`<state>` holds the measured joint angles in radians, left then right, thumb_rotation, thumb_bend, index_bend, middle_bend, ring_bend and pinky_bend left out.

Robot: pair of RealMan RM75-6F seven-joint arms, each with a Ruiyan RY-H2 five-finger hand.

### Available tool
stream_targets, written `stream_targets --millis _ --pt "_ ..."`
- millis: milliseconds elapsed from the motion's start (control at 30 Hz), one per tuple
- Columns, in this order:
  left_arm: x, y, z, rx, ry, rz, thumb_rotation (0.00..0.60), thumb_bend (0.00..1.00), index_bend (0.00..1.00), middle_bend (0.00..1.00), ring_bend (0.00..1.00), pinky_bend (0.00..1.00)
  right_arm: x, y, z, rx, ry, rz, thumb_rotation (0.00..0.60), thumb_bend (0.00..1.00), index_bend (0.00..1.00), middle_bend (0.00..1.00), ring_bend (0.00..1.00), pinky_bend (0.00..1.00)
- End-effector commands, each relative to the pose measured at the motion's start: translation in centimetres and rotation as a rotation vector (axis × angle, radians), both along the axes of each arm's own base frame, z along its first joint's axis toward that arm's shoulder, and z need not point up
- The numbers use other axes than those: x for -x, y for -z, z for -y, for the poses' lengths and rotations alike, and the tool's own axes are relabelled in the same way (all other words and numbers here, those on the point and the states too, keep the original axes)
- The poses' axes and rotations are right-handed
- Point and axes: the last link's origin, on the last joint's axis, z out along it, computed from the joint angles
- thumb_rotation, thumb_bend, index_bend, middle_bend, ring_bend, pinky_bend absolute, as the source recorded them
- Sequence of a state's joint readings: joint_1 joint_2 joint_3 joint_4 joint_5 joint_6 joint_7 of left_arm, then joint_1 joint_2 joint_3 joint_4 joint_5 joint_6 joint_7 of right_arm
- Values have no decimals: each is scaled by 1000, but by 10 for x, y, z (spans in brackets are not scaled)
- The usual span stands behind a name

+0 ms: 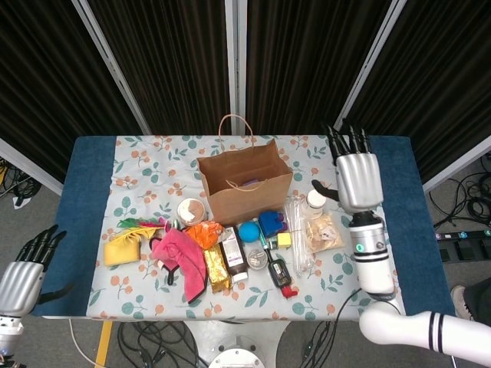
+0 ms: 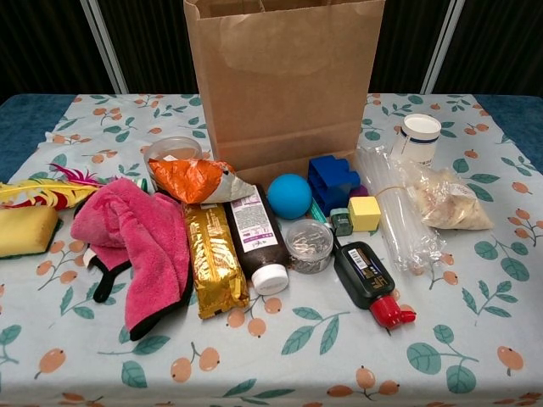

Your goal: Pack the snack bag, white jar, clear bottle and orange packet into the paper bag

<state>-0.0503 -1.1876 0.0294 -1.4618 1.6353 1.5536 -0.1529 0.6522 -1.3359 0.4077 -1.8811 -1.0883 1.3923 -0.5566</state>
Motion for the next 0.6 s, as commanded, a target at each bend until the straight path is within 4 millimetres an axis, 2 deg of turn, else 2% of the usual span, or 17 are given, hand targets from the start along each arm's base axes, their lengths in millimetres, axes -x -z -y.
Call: stream_targets --millis 33,133,267,433,600 --pt "-1 4 0 11 2 2 600 2 89 101 72 152 75 13 -30 -109 100 -51 600 0 15 241 69 50" --pt "-2 7 2 20 2 2 600 2 89 101 72 152 108 33 -46 -195 160 -64 600 0 14 254 85 65" --pt "-1 8 4 29 0 -4 600 3 89 101 72 152 139 58 -58 -276 212 -113 600 0 14 282 120 109" --pt "-1 7 5 25 0 -9 600 2 89 101 72 152 157 82 -64 -350 223 -142 600 0 14 282 121 111" --pt "1 7 6 31 -3 -15 600 2 89 100 72 152 166 99 -68 -387 221 -163 600 0 14 280 121 112"
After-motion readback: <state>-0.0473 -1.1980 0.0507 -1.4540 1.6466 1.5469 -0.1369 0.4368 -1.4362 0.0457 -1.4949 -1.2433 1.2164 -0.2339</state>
